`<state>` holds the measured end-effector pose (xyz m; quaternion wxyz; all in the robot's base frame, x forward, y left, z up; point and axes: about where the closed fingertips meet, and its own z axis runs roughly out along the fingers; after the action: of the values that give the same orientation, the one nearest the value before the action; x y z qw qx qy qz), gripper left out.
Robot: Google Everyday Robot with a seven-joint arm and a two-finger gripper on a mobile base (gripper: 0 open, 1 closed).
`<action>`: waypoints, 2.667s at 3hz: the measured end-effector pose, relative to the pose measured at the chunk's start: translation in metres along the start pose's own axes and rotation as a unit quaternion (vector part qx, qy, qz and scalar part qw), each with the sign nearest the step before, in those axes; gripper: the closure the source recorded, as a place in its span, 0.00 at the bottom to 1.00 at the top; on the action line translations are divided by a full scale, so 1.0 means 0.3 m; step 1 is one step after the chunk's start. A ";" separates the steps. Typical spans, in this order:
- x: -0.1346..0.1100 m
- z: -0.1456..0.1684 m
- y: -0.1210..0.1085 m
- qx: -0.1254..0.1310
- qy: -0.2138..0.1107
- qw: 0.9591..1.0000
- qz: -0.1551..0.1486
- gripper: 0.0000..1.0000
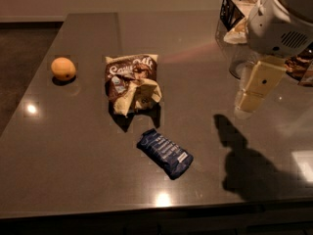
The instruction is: Pick brown chip bag
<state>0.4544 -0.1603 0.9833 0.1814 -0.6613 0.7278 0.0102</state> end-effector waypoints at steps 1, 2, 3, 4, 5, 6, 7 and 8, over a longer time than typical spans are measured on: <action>-0.159 0.068 -0.019 -0.028 -0.041 0.998 -0.038 0.00; -0.285 0.160 -0.027 -0.051 -0.055 0.996 -0.040 0.00; -0.383 0.274 -0.039 -0.071 -0.049 0.996 0.002 0.00; -0.446 0.363 -0.055 -0.082 -0.033 0.995 0.043 0.00; -0.534 0.477 -0.067 -0.092 -0.019 0.992 0.081 0.00; -0.585 0.546 -0.079 -0.086 -0.006 0.991 0.103 0.00; -0.587 0.592 -0.128 -0.061 0.013 0.990 0.125 0.00; -0.546 0.617 -0.155 -0.034 0.039 0.990 0.127 0.18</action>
Offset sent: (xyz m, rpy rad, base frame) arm 0.0397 0.1501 -0.0454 0.1383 0.1621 0.0852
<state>0.5556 0.0380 0.8664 0.1270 -0.5690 0.8118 0.0323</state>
